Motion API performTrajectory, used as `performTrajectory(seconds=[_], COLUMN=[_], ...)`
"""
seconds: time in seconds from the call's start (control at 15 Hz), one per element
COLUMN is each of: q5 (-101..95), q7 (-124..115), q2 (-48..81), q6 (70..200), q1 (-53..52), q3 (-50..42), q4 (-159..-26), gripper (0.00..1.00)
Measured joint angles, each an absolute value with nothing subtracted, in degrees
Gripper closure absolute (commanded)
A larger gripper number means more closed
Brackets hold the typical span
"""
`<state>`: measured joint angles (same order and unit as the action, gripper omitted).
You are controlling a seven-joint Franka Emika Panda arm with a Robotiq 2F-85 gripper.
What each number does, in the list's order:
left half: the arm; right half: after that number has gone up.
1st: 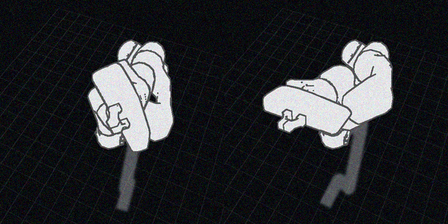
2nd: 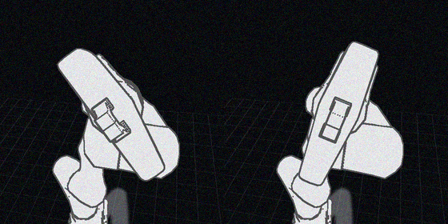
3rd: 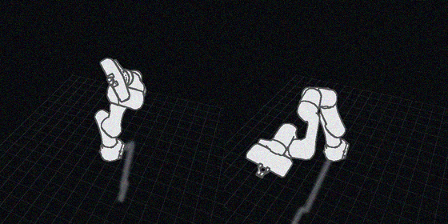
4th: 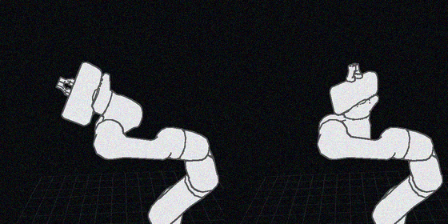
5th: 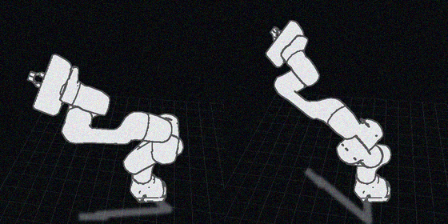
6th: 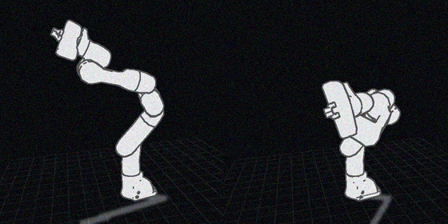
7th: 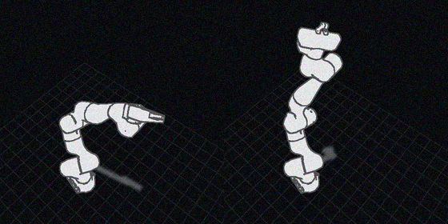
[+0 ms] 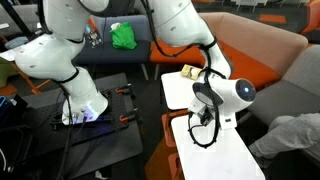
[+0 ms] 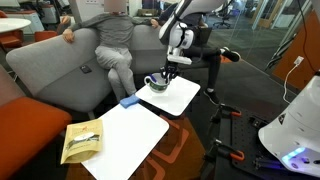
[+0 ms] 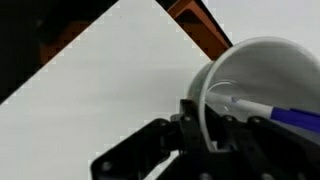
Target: Move the mug from the left table to the right table
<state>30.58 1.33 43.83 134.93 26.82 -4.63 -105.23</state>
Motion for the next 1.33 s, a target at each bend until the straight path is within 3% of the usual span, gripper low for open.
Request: performTrajectory(seconds=[0.53,1.33], q5=[31.8,37.5], q7=[-12.9,-8.8], q2=[43.8,43.7], q6=[134.9,141.7], q1=[27.1,28.4], q3=[-9.2,-9.4], q4=[-106.9,-114.5], gripper=[0.97,0.97])
